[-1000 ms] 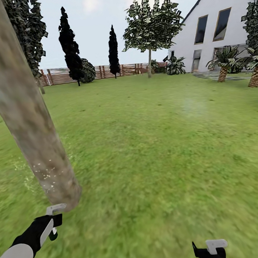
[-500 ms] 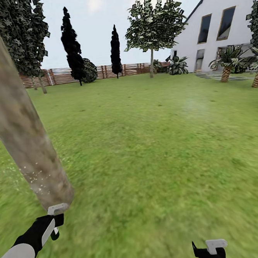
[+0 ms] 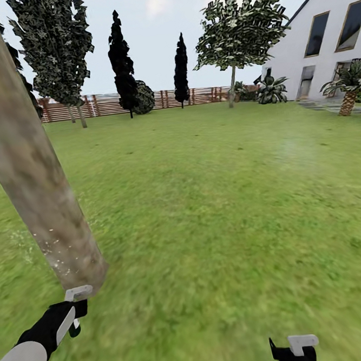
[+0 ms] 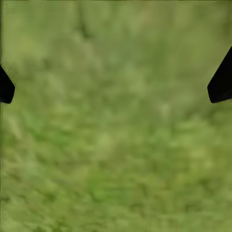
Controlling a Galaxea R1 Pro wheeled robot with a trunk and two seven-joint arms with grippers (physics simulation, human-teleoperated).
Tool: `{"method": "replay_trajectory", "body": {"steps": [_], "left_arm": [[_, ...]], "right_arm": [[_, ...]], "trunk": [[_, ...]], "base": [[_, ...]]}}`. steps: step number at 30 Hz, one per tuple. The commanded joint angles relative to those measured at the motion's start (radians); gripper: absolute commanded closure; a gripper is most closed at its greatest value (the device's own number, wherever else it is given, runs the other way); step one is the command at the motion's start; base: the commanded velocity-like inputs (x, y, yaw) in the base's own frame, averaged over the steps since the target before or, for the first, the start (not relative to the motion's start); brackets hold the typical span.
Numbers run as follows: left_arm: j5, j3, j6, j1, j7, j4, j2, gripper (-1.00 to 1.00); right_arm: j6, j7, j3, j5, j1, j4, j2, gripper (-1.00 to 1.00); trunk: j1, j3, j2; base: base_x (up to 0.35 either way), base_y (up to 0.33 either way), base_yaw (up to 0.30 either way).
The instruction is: In the garden, pick up the pesticide atomizer on the floor and spray pesticide onto both trees until each tree trunk is fully covered.
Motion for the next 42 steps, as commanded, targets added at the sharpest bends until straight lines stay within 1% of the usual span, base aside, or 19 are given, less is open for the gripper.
{"method": "replay_trajectory", "body": {"steps": [1,7,12,15,17,21,27,30,40,42], "left_arm": [[0.000,0.000,0.000,0.000,0.000,0.000,0.000,1.00],[0.000,0.000,0.000,0.000,0.000,0.000,0.002,1.00],[0.001,0.001,0.000,0.009,0.000,-0.001,0.002,1.00],[0.000,0.034,-0.003,0.010,0.000,-0.002,0.002,1.00],[-0.001,0.046,-0.005,0.011,-0.001,-0.002,-0.002,1.00],[0.000,0.047,-0.006,0.011,-0.002,-0.002,-0.007,1.00],[0.001,0.046,-0.006,0.011,-0.003,-0.003,-0.009,1.00],[-0.004,0.045,-0.006,0.011,-0.003,-0.005,-0.009,1.00],[-0.008,0.043,-0.006,0.011,-0.002,-0.003,-0.011,1.00],[-0.008,0.043,-0.006,0.011,-0.002,-0.003,-0.011,1.00]], "right_arm": [[0.000,0.000,0.000,0.000,0.000,0.000,0.000,-1.00],[0.000,0.000,0.000,0.000,0.000,0.000,0.002,-1.00],[0.000,0.000,0.000,0.000,0.000,0.000,0.002,-1.00],[0.000,0.000,0.000,0.000,0.000,0.000,0.003,-1.00],[0.000,0.000,0.000,0.000,0.001,0.000,0.002,-1.00],[0.000,0.000,0.000,0.000,0.000,0.000,0.003,-1.00],[0.000,0.000,0.000,0.000,0.000,0.000,0.003,-1.00],[0.000,0.000,0.001,0.000,0.000,0.000,0.003,-1.00],[0.000,0.000,0.001,0.000,0.000,0.001,0.003,-1.00],[0.000,0.000,0.001,0.001,0.001,0.001,0.003,-1.00]], "trunk": [[0.000,0.000,0.000],[0.000,0.000,0.000],[0.000,0.000,0.000],[0.000,0.000,0.000],[0.000,0.000,0.000],[0.000,0.000,0.000],[0.000,0.000,0.000],[0.000,0.000,0.000],[0.000,0.000,0.000],[0.000,0.000,0.000]], "base": [[0.240,-0.184,0.004],[0.240,-0.184,0.018],[0.240,-0.184,0.251],[0.240,-0.184,0.277],[0.240,-0.184,0.278],[0.196,-0.139,0.278],[0.012,-0.007,0.278],[0.065,-0.067,0.278],[0.174,-0.214,0.276],[0.166,-0.230,0.066]]}}
